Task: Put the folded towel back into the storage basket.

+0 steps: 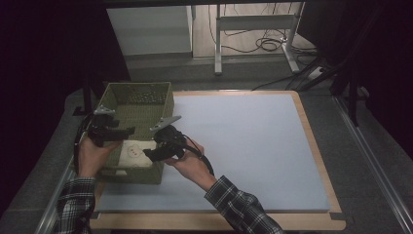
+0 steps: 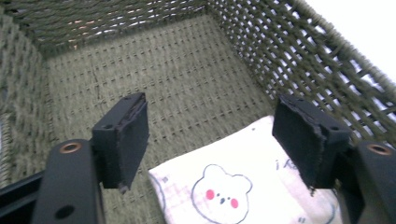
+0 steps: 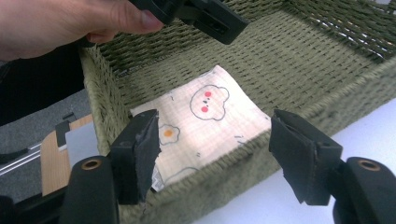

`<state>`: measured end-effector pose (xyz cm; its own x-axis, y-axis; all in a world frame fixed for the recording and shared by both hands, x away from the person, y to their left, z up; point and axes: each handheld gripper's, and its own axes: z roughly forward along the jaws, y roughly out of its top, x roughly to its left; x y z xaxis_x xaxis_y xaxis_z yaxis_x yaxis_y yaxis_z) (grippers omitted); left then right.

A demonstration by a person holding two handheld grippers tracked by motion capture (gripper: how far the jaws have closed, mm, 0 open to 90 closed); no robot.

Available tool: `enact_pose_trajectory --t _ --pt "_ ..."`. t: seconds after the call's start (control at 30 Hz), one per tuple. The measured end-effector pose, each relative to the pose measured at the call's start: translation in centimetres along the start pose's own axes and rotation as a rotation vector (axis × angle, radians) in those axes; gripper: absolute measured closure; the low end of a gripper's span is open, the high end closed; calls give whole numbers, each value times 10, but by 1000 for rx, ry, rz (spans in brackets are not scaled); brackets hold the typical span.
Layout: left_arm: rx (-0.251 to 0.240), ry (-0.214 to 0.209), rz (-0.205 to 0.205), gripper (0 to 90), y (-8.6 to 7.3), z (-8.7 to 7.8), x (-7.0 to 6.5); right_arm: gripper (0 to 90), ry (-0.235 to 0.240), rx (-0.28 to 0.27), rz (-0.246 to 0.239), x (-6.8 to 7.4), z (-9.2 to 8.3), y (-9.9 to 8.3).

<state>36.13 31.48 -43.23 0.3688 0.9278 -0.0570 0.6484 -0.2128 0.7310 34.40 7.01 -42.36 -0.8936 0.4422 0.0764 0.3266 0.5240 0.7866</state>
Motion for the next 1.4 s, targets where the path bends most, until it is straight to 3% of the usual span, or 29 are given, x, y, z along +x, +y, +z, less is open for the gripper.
enact_pose_trajectory --t 0.37,0.77,1.07,1.4 --pt "-12 -51 13 189 3 5 -13 301 -11 -10 7 -17 -18 -14" --pt "-45 -123 -12 109 11 6 -27 243 -20 -8 -8 -26 -31 -30" --pt "-48 -150 12 54 16 8 -42 206 -25 3 1 -33 -40 -44" --pt "-41 -159 75 28 24 11 -64 163 -39 40 -36 -42 -51 -63"
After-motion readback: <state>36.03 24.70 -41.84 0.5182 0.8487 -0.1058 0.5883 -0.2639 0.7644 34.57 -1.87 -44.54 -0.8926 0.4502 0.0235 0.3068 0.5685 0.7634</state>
